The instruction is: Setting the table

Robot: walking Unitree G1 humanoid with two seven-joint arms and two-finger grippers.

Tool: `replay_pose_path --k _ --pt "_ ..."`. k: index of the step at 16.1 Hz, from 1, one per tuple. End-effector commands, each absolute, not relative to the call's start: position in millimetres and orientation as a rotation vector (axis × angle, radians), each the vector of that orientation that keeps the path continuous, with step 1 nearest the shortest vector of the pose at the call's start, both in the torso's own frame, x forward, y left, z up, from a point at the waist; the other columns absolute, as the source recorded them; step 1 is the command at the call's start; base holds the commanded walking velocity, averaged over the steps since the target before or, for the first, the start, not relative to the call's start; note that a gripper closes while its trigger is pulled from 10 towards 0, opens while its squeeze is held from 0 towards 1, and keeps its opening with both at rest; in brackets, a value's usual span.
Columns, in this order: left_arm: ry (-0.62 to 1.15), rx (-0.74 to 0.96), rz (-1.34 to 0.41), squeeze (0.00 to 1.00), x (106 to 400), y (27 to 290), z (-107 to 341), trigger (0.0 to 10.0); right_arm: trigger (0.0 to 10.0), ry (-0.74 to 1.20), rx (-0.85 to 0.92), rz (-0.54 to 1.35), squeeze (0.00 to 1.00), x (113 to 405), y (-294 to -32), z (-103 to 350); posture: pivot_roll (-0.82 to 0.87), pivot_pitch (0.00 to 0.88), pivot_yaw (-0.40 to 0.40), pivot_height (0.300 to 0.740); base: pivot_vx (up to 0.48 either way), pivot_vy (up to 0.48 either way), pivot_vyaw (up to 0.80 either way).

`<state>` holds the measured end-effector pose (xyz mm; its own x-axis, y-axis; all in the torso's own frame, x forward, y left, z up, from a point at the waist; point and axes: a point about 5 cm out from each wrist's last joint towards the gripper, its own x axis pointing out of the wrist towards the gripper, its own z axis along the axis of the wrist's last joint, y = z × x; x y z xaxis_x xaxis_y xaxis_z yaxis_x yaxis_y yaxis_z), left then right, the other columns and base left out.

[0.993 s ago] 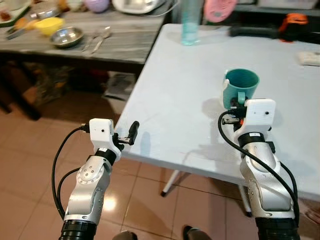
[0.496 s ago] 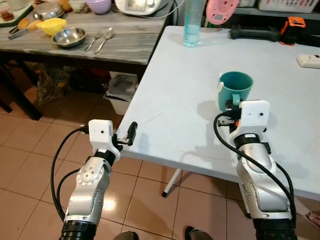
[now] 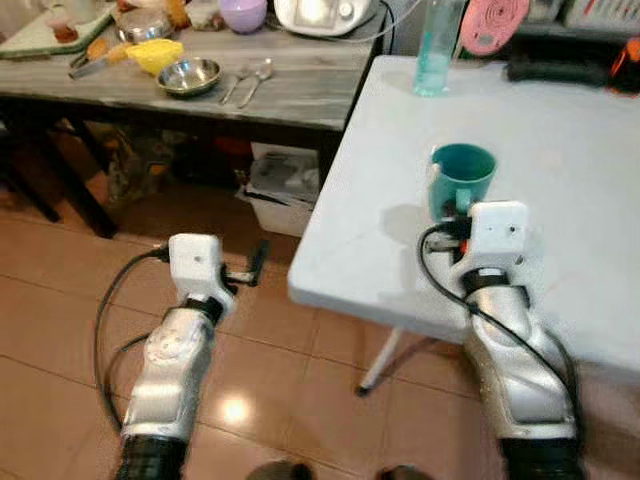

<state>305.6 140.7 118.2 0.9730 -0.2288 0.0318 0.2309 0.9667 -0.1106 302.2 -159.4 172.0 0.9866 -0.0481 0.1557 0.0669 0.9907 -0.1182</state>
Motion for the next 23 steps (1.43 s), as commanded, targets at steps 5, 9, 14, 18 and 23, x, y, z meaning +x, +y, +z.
replay_pose_path --k 5,9,14,18,23 --pt "-0.010 -0.100 -0.237 0.00 306.2 142.1 116.8 10.0 10.0 -0.200 -0.115 -0.072 0.00 302.6 -158.8 182.0 0.01 0.129 0.089 0.740 0.000 0.479 0.00" --pt "-0.012 -0.104 -0.248 0.00 307.0 136.7 116.9 10.0 10.0 -0.219 -0.118 -0.078 0.00 303.8 -159.8 186.4 0.01 0.132 0.087 0.740 0.000 0.480 0.00" --pt "-0.022 -0.123 -0.260 0.00 306.8 128.3 118.3 10.0 10.0 -0.228 -0.127 -0.070 0.00 305.6 -158.4 188.7 0.01 0.141 0.080 0.740 0.000 0.432 0.00" --pt "-0.045 -0.126 -0.291 0.00 304.2 125.7 121.2 10.0 10.0 -0.232 -0.125 -0.061 0.00 306.0 -156.4 189.7 0.01 0.139 0.078 0.740 0.000 0.000 0.00" --pt "-0.062 -0.134 -0.317 0.00 302.9 122.9 124.1 10.0 10.0 -0.237 -0.131 -0.048 0.00 308.5 -154.4 190.5 0.02 0.133 0.072 0.740 0.060 0.000 0.00"
